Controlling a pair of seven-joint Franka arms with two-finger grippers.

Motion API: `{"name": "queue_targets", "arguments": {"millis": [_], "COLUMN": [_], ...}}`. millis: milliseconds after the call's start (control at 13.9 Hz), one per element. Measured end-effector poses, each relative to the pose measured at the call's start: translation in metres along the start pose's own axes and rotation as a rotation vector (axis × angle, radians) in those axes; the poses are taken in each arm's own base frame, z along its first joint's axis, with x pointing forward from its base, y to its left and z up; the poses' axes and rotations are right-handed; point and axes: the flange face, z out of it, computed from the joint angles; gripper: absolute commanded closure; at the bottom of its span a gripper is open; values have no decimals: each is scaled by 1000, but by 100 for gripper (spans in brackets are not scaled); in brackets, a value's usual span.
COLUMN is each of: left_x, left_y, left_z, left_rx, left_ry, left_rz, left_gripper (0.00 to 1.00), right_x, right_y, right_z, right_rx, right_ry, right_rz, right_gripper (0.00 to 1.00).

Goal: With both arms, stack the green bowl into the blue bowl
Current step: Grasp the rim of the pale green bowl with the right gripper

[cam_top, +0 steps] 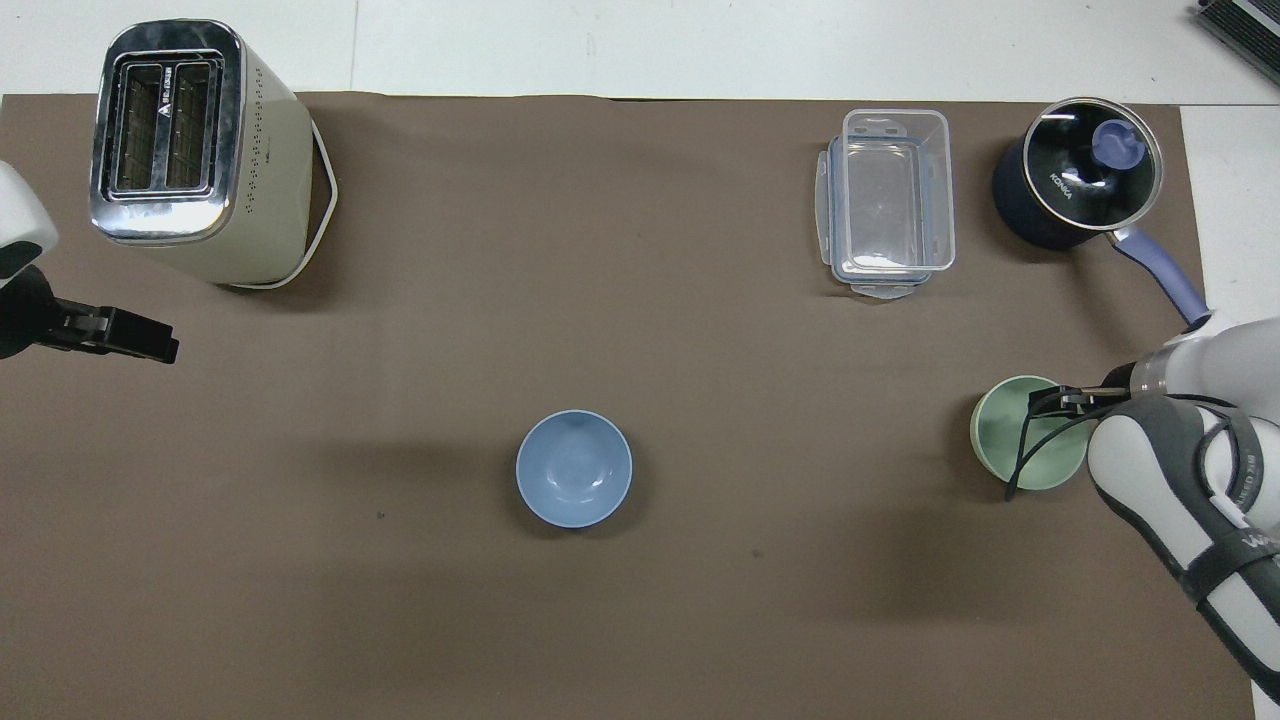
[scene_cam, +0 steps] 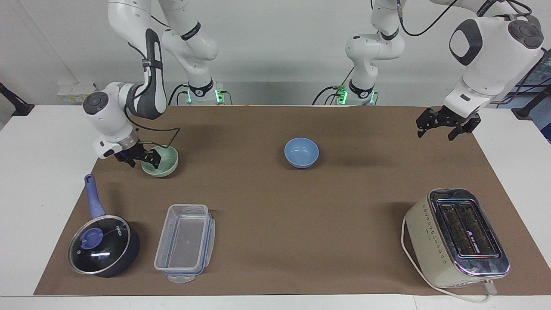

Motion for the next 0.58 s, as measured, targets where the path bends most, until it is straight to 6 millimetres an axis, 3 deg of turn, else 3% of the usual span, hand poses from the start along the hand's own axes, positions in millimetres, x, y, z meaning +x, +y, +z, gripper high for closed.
{"name": "queue_targets", "arguments": {"millis": [216,432,576], "left_x": [-2,-3,-4], "left_y": [13,13,9], "left_z": [-33,-35,-35], "left_rx": [3,2,1], "left_ry": [15,8,7], "left_rz": [3,-5,-16], "left_gripper": [0,0,0], "right_x": [0,0,0], "right_y": [0,-1,-1], "right_z": [0,0,-3], "right_rx": [5,25,35], "right_ry": [0,4,11], "right_rz": [3,-7,-14], "right_gripper": [80,100,100]}}
